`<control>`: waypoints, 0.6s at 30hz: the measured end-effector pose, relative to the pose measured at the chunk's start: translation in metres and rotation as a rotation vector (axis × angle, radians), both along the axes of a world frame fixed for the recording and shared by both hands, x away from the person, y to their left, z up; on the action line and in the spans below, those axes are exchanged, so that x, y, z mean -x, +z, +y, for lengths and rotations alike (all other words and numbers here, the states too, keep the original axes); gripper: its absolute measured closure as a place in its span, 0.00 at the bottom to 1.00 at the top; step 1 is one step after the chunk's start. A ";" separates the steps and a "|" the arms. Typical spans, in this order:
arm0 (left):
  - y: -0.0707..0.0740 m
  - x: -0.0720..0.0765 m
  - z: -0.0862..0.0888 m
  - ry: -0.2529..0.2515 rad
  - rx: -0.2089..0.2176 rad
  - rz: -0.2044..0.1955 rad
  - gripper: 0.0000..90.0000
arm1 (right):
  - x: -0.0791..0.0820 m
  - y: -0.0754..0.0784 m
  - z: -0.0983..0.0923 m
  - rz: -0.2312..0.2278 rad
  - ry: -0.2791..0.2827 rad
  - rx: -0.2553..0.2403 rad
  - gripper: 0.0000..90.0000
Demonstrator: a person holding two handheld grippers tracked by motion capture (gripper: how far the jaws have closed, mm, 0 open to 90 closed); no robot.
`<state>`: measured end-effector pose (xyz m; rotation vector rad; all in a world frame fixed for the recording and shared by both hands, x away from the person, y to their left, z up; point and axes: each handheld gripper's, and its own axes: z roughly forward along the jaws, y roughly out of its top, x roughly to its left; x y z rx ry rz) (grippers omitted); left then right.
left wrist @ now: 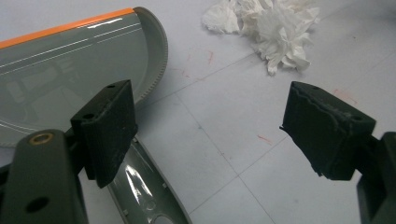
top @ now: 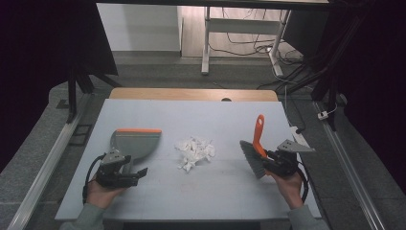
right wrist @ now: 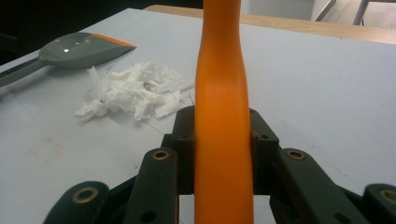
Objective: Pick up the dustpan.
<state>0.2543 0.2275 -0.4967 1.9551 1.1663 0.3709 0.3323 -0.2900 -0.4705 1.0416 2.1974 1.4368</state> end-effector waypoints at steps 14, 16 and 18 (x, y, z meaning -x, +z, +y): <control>0.004 0.000 0.000 0.008 -0.002 -0.004 0.21 | 0.002 0.001 0.000 -0.015 0.000 -0.006 0.78; 0.005 0.000 0.000 0.010 -0.001 -0.005 0.21 | 0.002 0.001 0.001 -0.015 -0.001 -0.006 0.78; 0.005 0.000 0.001 0.013 -0.003 -0.008 0.20 | 0.002 0.001 0.000 -0.015 -0.002 -0.007 0.78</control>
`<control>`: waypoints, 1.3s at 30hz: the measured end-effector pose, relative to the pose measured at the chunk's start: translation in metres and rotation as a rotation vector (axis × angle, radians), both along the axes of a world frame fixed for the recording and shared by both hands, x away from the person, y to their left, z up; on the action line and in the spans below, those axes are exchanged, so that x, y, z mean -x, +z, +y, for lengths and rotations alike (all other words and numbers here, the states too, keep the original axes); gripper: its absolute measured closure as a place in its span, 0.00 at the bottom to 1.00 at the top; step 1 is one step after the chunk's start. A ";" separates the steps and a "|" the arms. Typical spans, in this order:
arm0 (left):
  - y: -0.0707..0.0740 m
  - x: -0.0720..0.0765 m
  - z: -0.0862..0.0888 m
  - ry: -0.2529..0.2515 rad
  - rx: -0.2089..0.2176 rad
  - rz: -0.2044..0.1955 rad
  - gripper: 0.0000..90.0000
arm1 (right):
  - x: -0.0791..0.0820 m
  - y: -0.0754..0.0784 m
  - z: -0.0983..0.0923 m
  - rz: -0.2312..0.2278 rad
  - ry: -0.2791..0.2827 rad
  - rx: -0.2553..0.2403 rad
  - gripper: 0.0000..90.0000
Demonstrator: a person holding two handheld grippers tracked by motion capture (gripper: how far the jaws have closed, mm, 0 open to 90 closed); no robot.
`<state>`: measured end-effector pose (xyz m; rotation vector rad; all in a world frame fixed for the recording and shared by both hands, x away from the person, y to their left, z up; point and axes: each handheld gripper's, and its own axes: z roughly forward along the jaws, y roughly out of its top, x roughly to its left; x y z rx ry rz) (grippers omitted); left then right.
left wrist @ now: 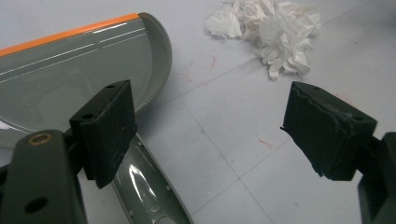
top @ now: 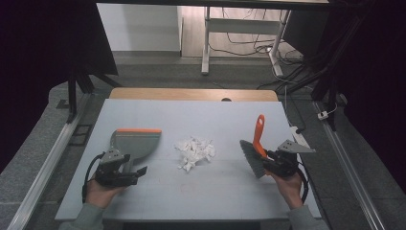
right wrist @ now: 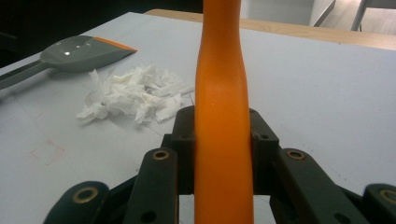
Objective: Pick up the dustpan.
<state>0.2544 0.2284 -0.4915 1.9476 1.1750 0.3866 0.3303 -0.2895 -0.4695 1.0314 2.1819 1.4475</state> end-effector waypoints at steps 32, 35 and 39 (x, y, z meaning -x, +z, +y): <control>0.052 -0.011 -0.021 0.018 -0.112 0.047 0.16 | -0.001 0.001 -0.006 0.007 -0.004 -0.033 0.78; 0.056 -0.016 -0.020 0.057 -0.094 0.067 0.15 | -0.001 0.001 -0.006 0.006 -0.004 -0.034 0.78; 0.054 -0.017 -0.020 0.117 -0.161 0.075 0.20 | 0.000 0.001 -0.006 0.010 -0.011 -0.032 0.78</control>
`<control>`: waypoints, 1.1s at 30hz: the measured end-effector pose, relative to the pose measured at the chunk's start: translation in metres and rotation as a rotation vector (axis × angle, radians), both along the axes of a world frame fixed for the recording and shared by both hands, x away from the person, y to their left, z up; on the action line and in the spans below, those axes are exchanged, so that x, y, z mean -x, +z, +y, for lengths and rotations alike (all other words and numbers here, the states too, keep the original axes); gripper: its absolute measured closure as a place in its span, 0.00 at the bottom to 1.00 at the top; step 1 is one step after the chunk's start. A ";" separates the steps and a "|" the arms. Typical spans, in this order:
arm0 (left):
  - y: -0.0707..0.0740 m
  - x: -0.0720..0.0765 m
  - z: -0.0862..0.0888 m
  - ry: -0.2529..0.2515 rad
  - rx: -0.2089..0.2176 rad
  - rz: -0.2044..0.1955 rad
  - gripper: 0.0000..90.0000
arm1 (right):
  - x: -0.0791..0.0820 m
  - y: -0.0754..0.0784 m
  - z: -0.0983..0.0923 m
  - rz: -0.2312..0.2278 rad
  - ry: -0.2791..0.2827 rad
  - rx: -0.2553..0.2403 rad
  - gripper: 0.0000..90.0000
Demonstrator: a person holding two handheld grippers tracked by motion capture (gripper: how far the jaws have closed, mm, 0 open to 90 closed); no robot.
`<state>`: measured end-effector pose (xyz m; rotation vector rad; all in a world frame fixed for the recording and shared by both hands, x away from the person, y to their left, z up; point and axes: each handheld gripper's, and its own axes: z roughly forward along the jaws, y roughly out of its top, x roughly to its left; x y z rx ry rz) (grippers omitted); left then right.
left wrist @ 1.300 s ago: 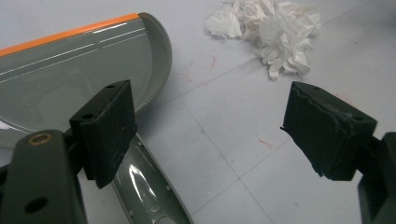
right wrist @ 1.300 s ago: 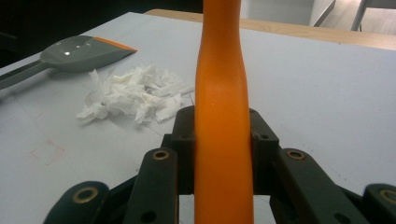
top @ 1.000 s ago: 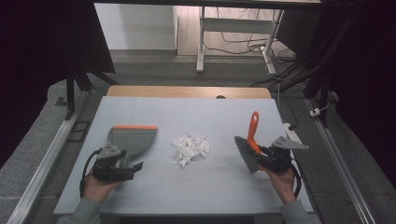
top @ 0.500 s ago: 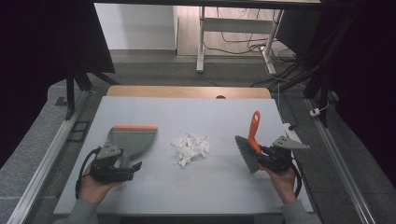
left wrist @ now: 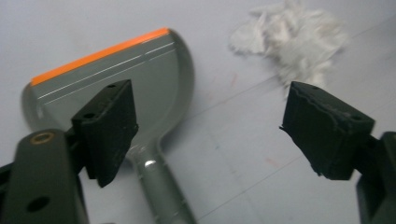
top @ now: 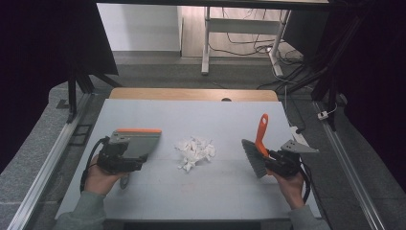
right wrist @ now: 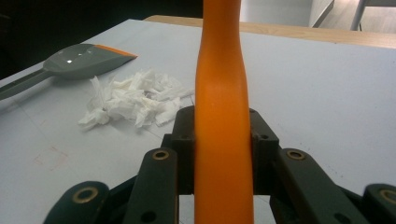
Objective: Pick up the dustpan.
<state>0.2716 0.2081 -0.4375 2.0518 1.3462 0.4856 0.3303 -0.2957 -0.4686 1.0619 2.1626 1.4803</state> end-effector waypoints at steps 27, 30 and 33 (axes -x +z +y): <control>-0.064 -0.023 0.028 0.192 0.058 0.281 0.15 | 0.000 -0.004 0.004 0.015 0.014 0.021 0.78; -0.069 -0.025 0.030 0.209 0.069 0.287 0.17 | 0.000 -0.005 0.004 0.016 0.012 0.023 0.78; -0.074 -0.026 0.030 0.217 0.073 0.295 0.20 | 0.000 -0.005 0.004 0.017 0.013 0.022 0.78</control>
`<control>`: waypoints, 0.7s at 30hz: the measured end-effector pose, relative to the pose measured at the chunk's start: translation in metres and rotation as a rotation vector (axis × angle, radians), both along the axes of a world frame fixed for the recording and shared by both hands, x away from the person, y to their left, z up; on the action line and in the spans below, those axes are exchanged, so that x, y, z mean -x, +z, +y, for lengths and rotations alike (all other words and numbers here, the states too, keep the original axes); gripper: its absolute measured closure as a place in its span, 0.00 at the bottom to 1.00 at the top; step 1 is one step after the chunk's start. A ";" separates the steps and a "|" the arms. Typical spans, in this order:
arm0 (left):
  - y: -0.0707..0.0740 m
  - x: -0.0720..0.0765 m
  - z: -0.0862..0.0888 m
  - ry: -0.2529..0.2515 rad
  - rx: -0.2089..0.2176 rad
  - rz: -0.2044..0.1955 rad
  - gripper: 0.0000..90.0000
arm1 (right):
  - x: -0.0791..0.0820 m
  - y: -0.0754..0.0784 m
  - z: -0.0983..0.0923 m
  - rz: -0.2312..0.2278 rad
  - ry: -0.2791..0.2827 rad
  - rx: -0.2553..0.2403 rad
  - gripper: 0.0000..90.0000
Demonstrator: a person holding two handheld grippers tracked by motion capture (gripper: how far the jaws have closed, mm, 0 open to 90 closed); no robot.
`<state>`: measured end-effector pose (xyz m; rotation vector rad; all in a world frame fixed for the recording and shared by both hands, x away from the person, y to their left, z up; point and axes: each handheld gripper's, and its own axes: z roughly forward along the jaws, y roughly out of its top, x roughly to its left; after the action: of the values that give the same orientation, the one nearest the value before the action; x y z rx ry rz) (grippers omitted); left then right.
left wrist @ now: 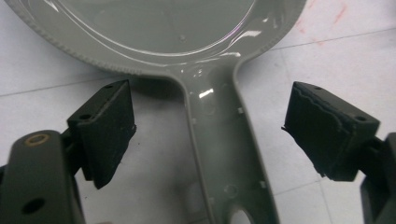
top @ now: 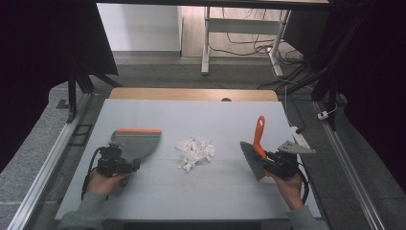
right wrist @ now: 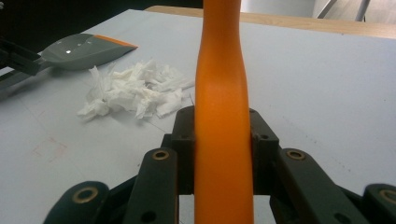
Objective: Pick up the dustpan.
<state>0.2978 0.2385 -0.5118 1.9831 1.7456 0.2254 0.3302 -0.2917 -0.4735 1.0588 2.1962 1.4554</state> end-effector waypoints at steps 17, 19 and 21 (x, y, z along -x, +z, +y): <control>-0.013 -0.005 0.004 0.039 0.053 0.000 0.45 | 0.000 0.000 0.000 0.000 -0.004 0.009 0.78; -0.012 -0.005 0.005 0.040 0.064 -0.006 0.50 | 0.000 -0.001 0.000 0.000 -0.004 0.011 0.78; -0.012 -0.004 0.005 0.048 0.074 -0.017 0.55 | 0.000 -0.001 0.000 0.001 -0.005 0.010 0.78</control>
<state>0.3022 0.2434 -0.5234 1.8837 1.7665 0.1899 0.3302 -0.2917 -0.4743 1.0609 2.1972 1.4410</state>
